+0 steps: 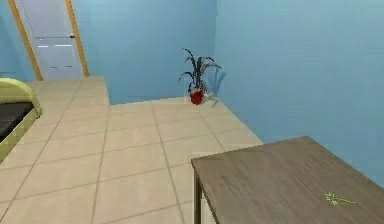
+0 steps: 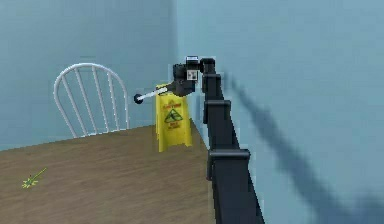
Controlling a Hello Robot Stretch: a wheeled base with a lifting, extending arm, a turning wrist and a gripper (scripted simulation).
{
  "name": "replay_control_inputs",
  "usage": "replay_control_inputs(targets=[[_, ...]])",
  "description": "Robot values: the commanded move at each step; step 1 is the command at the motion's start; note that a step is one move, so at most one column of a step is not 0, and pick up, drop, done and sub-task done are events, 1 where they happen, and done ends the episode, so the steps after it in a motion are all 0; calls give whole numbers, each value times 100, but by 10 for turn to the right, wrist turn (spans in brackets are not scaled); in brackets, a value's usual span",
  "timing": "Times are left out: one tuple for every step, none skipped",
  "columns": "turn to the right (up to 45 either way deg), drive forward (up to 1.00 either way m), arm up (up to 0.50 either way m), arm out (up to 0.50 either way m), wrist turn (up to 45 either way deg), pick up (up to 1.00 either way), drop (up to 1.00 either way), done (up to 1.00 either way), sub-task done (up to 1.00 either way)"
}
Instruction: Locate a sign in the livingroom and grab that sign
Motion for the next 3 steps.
replay_control_inputs(targets=[[0,0,0,0,30,0,0,0,0],[0,0,0,0,0,100,0,0,0],[0,0,6,0,0,0,0,0,0]])
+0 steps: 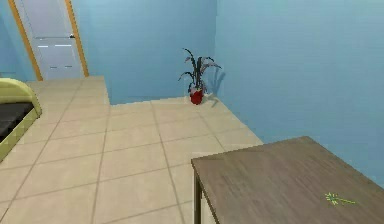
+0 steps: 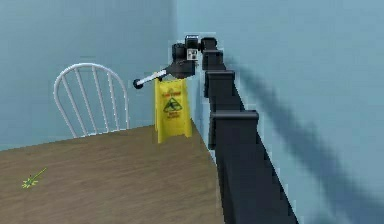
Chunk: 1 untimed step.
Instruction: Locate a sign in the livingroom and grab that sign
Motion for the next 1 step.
replay_control_inputs(targets=[[0,0,0,0,0,0,0,100,0]])
